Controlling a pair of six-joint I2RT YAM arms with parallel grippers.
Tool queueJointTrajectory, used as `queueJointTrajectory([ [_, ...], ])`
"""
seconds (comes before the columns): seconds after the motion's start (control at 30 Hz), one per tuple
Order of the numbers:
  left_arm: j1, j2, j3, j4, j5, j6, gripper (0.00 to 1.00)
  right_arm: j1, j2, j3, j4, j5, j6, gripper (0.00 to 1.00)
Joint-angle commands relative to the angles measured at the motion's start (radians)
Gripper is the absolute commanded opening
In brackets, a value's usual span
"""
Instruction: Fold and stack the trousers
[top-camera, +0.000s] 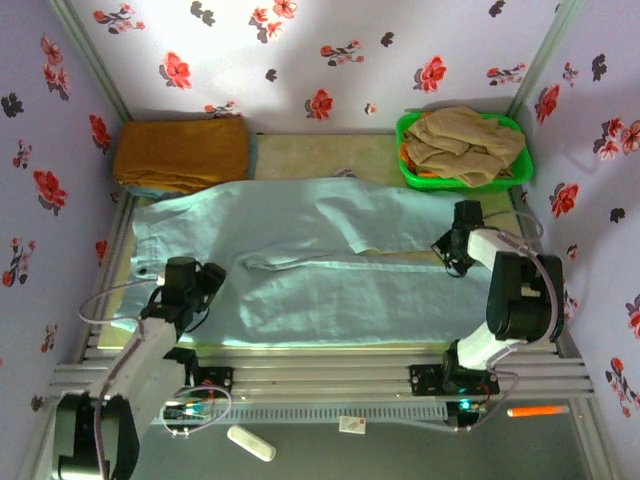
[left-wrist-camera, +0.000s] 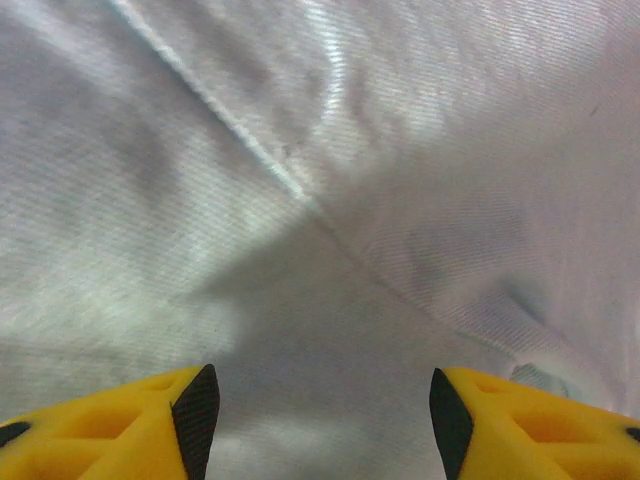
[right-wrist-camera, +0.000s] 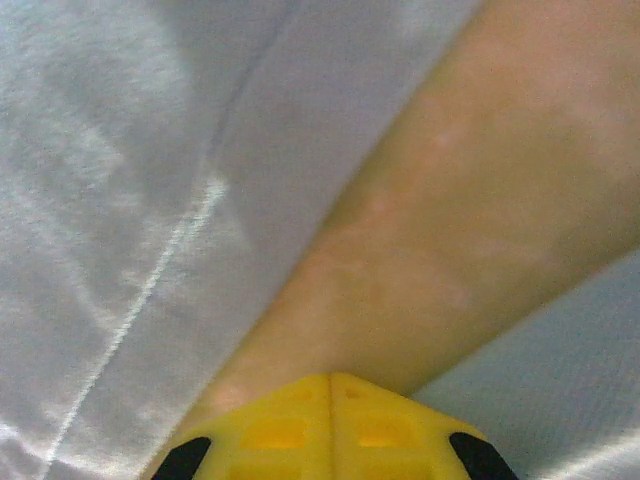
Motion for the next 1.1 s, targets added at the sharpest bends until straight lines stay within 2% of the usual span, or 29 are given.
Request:
queueJointTrajectory([
  [0.0, 0.01, -0.083, 0.019, -0.092, -0.012, 0.004, 0.62, 0.009, -0.097, 0.018, -0.041, -0.026, 0.011, 0.0],
  [0.13, 0.013, -0.039, 0.1, -0.056, -0.019, 0.06, 0.62, 0.064, -0.063, 0.135, -0.045, -0.016, 0.006, 0.0],
  [0.27, 0.016, 0.182, 0.186, 0.101, -0.017, 0.083, 0.61, 0.098, 0.119, 0.249, -0.043, -0.007, 0.038, 0.0],
  [0.4, 0.037, 0.433, 0.26, 0.224, 0.013, 0.102, 0.55, 0.093, 0.193, 0.225, -0.017, 0.017, 0.083, 0.0],
  [0.5, 0.098, 0.512, 0.225, 0.285, 0.057, 0.062, 0.53, 0.083, 0.197, 0.185, -0.06, 0.006, 0.048, 0.0],
  [0.57, 0.132, 0.521, 0.176, 0.327, 0.086, 0.047, 0.53, 0.069, 0.191, 0.152, -0.098, 0.007, 0.02, 0.0],
  [0.73, 0.181, 0.473, 0.085, 0.303, 0.158, 0.017, 0.53, -0.042, 0.123, -0.006, -0.048, -0.187, 0.019, 0.0],
  [0.83, 0.211, 0.397, 0.048, 0.257, 0.19, 0.008, 0.52, -0.093, 0.086, -0.056, -0.062, -0.253, 0.006, 0.0],
  [0.93, 0.242, 0.294, 0.048, 0.188, 0.194, 0.014, 0.52, -0.121, 0.047, -0.068, -0.094, -0.191, -0.011, 0.0],
  [1.07, 0.265, 0.209, 0.062, 0.096, 0.217, 0.047, 0.52, -0.16, 0.057, -0.041, -0.091, -0.218, -0.014, 0.0],
])
